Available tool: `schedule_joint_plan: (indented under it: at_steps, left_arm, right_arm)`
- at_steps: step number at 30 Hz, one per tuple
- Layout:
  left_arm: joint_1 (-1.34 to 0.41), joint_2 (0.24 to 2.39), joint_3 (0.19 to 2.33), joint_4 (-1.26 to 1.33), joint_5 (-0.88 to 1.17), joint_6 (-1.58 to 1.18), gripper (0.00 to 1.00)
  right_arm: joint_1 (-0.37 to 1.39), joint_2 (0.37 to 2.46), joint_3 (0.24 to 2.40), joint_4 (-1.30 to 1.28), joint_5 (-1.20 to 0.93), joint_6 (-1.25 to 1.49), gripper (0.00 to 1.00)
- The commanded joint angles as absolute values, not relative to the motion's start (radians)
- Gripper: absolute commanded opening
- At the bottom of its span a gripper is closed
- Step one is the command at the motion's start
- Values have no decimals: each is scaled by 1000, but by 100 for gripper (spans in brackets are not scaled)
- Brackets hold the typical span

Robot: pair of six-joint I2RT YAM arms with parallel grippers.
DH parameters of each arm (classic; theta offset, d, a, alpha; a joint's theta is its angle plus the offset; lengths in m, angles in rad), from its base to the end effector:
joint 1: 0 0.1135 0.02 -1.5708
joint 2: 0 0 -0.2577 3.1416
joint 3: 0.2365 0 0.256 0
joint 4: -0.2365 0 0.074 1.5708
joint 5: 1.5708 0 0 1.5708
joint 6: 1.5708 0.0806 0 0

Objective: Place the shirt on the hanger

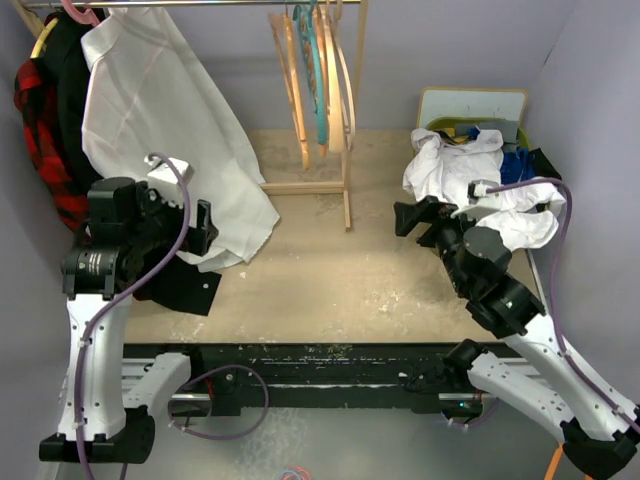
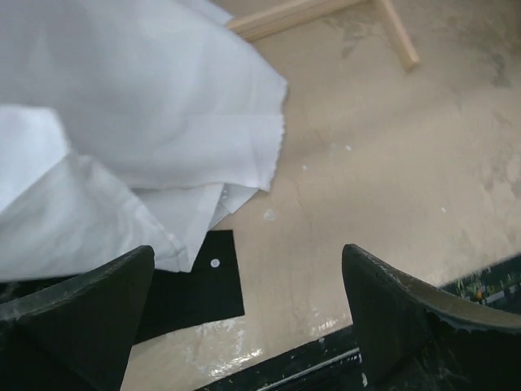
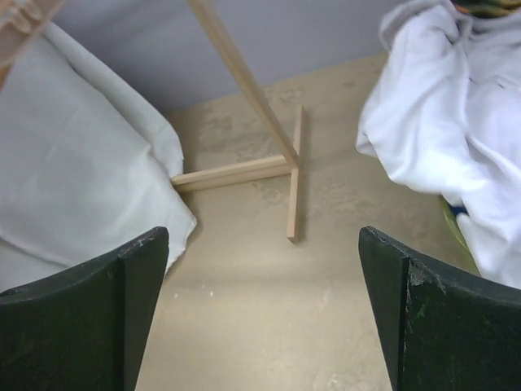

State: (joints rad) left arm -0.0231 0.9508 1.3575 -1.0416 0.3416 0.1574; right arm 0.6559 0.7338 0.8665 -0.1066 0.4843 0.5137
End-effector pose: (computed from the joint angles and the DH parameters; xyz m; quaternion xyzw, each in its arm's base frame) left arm 0.1952 -0.0315 0.3878 0.1556 0.8690 -0.1215 0.4537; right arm 0.1914 0.1000 0.3823 0.1232 0.6879 0.2443 0.6722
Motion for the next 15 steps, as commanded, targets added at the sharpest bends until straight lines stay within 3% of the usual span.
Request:
schedule_joint_plan:
  at_steps: [1, 2, 5, 9, 15]
  left_arm:
    - [106, 937, 1265, -872, 76, -112, 99]
    - [140, 925, 1235, -854, 121, -87, 99]
    - [208, 878, 1079, -780, 519, 134, 99]
    - [215, 884, 1075, -800, 570, 187, 99]
    - [217, 943, 1088, -823, 585, 207, 99]
  right_arm:
    - [658, 681, 811, -155, 576, 603, 100]
    - [657, 680, 812, -165, 594, 619, 100]
    - [657, 699, 840, -211, 680, 660, 100]
    - [657, 764, 902, -214, 622, 549, 100]
    - [616, 912, 990, -318, 688, 607, 100]
